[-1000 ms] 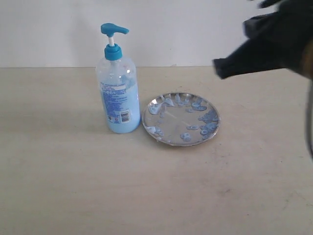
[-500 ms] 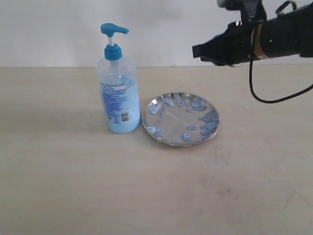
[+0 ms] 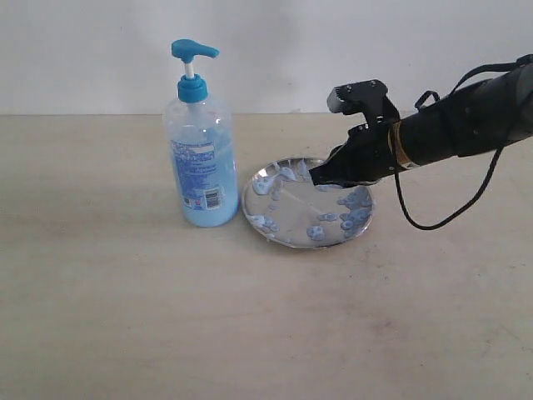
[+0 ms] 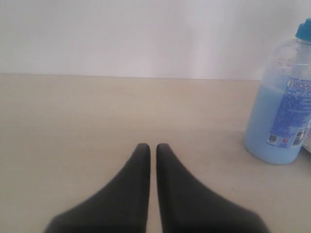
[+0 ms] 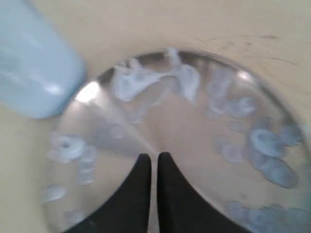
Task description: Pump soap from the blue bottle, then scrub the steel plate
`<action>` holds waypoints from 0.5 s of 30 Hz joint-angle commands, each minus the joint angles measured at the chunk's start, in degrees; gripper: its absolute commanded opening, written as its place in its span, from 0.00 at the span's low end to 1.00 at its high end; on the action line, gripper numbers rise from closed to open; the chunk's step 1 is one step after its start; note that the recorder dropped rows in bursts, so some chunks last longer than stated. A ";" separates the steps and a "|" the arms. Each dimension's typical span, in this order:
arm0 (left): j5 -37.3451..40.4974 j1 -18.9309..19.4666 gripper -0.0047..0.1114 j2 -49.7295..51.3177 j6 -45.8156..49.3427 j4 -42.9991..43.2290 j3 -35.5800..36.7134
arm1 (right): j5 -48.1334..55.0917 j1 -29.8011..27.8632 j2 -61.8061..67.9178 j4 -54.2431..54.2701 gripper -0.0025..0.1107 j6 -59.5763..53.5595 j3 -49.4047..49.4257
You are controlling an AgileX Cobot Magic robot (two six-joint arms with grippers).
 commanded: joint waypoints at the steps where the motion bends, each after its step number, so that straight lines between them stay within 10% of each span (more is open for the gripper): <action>1: 0.40 -0.04 0.08 -0.16 -0.51 0.26 0.21 | -23.27 -0.36 -2.38 -0.02 0.02 -6.27 -0.24; 5: 0.40 -0.04 0.08 -0.16 -0.51 0.26 0.21 | -28.51 -1.74 -7.07 -0.02 0.02 27.00 -0.24; 7: 0.40 -0.04 0.08 -0.16 -0.51 0.26 0.21 | -20.38 -1.88 -8.20 -0.02 0.02 27.14 -0.24; 10: 0.40 -0.04 0.08 -0.16 -0.51 0.26 0.21 | 21.87 1.66 -6.06 -0.02 0.02 17.22 -1.20; 15: 0.40 -0.04 0.08 -0.16 -0.51 0.26 0.21 | 16.67 3.57 -4.84 -0.02 0.02 -2.22 -5.16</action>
